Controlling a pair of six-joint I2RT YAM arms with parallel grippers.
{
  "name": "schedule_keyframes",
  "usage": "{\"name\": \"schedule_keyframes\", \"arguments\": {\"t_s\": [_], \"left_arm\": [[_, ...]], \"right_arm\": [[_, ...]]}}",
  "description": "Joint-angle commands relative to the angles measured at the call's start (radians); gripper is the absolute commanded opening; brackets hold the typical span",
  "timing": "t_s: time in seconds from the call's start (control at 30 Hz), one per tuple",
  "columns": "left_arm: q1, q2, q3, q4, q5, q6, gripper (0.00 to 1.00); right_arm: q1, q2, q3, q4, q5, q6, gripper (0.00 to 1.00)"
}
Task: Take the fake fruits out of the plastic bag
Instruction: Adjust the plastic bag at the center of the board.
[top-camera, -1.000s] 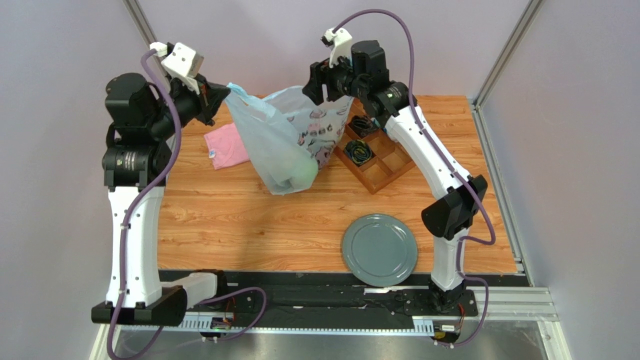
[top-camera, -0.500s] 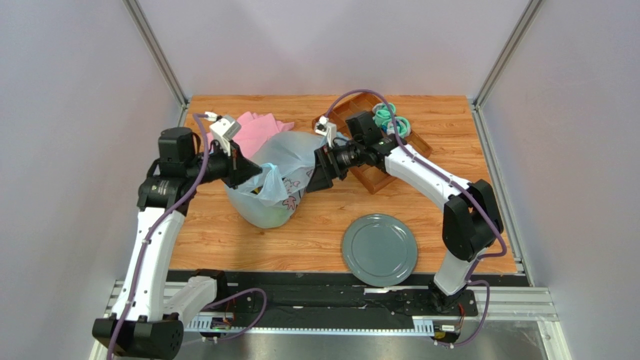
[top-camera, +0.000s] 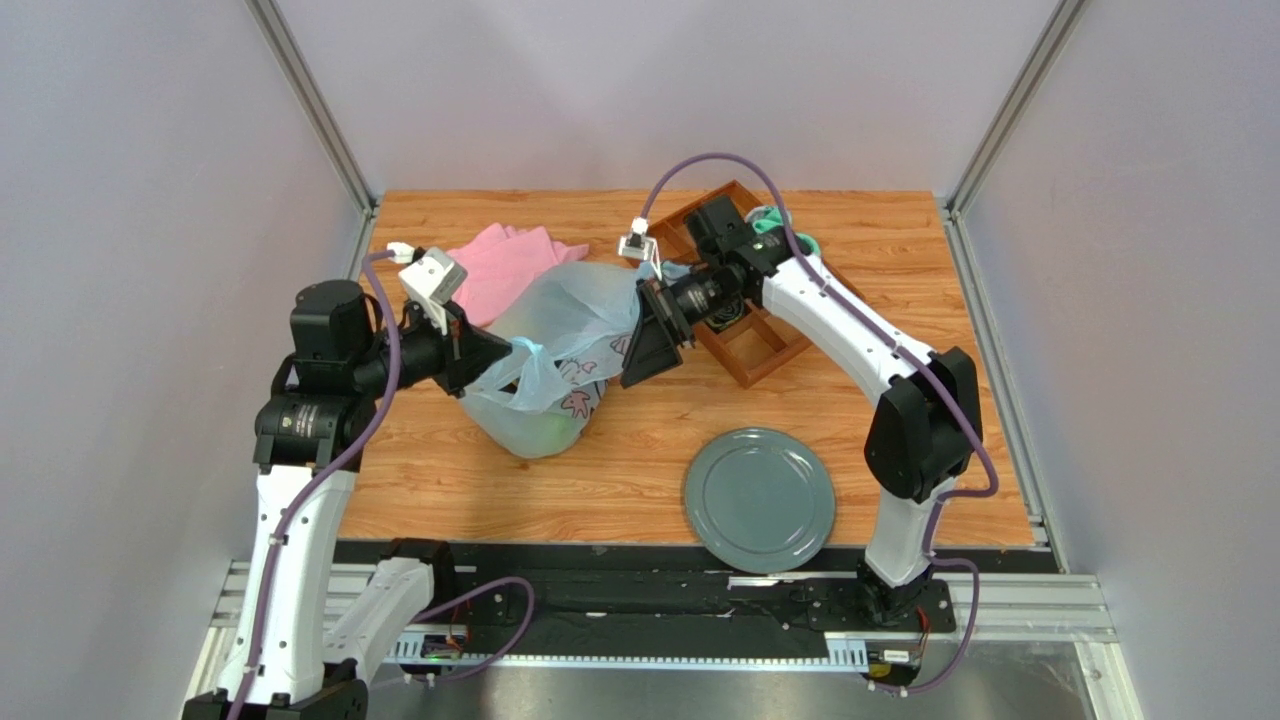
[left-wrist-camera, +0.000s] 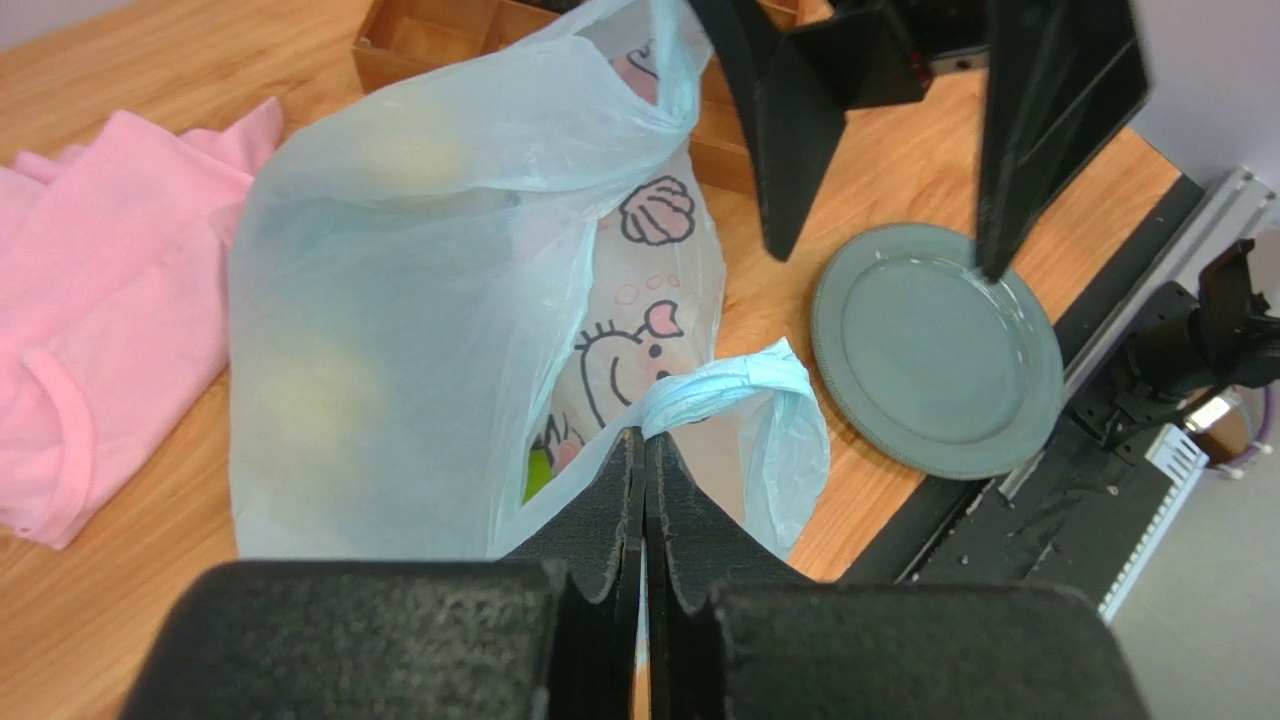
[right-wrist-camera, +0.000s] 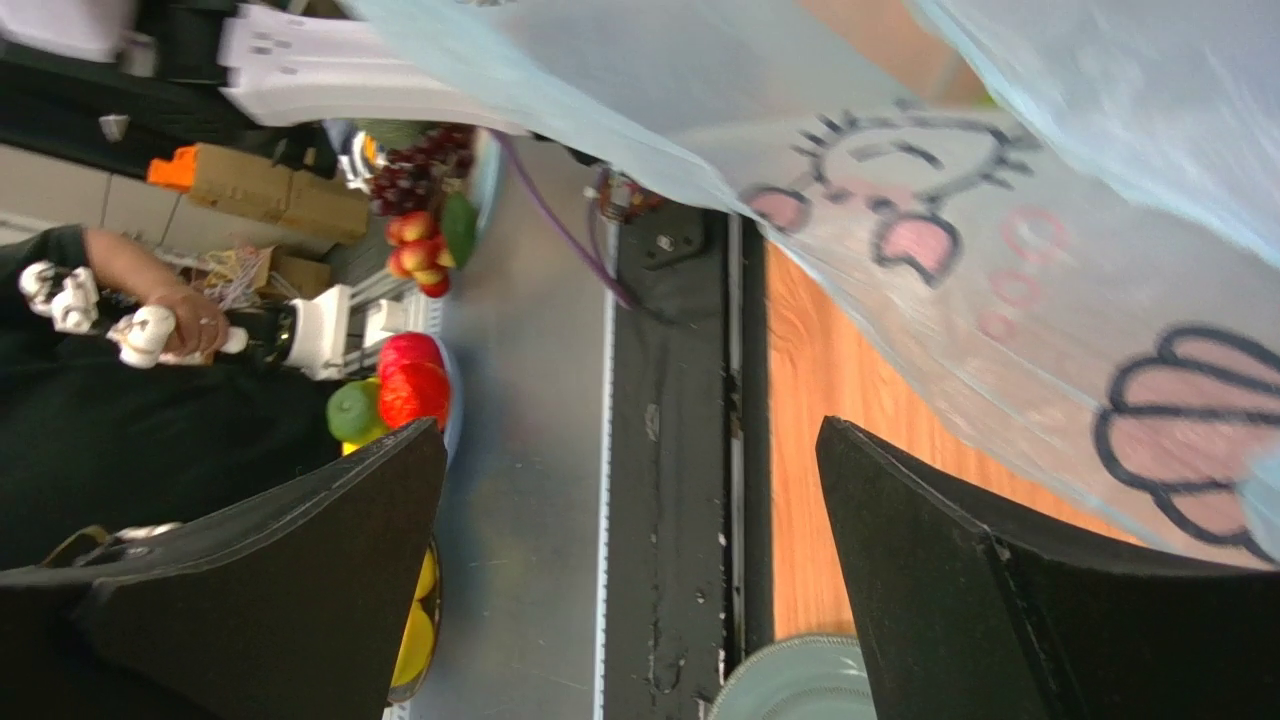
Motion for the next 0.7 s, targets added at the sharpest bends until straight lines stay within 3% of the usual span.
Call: {"name": "schedule_keyframes", "arguments": {"t_s": [0.0,0.13,0.23,0.37,0.43,0.63,0.67], "left_arm": [[-0.002,-0.074,0.044,0.076,-0.055,-0.039,0.0],[-0.002,-0.116,0.069,0.121,-0.086,-0.047,0.0],[-0.002,-0.117,0.06,0.082,-0.066,-0.042,0.0],[-0.002,-0.157,-0.006,0.091,-0.083,-0.05,0.0],[-0.002,-0.168,-0.013,0.078,-0.093,-0.05,0.0],[-0.002,-0.165,0.044,-0.099,0.025,0.02,0.0],[-0.002,-0.157,0.052,-0.124,0.049,0.078,0.0]], "right_arm": [[-0.001,0.023,0.088,-0.238,-0.145,-0.089,1.0],[0.004,-0.006,-0.177,0.007,-0.032,0.04,0.98],[0.002,-0.005,-0.283,0.033,-0.048,0.042,0.98],[0.001,-0.002,-0.182,-0.158,-0.088,-0.095,0.99],[0.007,-0.013,-0.084,-0.177,-0.097,-0.092,0.99],[0.065,-0.069,0.078,-0.076,-0.125,0.069,0.98],[0.07,-0.076,0.082,-0.042,-0.116,0.093,0.93]]}}
